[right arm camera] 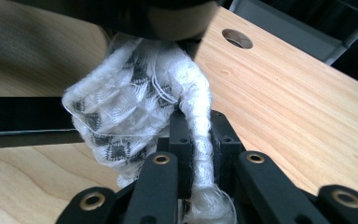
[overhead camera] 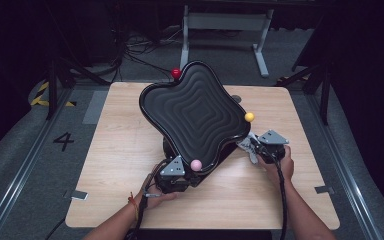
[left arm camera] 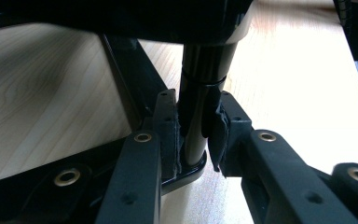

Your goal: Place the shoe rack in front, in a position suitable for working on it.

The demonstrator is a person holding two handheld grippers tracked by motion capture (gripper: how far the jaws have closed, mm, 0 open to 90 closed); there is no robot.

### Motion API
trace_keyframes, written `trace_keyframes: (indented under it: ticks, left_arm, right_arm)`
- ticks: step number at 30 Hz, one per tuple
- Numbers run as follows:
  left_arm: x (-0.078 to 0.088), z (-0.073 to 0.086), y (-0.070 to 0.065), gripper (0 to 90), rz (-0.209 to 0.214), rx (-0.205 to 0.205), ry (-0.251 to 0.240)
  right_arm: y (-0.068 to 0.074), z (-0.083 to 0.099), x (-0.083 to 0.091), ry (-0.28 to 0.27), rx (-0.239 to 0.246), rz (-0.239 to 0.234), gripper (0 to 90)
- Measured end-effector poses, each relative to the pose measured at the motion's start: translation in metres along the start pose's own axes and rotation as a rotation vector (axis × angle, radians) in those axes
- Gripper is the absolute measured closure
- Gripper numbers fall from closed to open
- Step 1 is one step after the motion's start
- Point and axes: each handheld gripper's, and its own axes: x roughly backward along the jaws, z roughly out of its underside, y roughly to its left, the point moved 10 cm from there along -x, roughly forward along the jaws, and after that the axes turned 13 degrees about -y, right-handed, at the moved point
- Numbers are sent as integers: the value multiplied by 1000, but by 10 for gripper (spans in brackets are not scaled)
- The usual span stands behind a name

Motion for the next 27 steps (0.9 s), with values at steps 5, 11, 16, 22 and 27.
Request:
trace_keyframes:
  ticks: [5,11,16,22,27]
  left_arm:
    - [-2,-1,-1,743,-13,-13,-4]
    - [-12,-4,-3,743,-18,-19,-8]
    - [-15,-5,-5,743,-23,-21,-3]
    - [-16,-5,-5,743,-25,-24,-4]
    - [-16,-5,-6,743,-26,-25,1]
  right_arm:
    - [10,-3,2,-18,-58,-48,823]
    - [48,-8,-3,-26,-31,-167,823]
    - [83,-4,-5,-1,-24,-294,822]
    - [101,-6,2,-8,9,-386,822]
    - [120,-9,11,-7,45,-462,821]
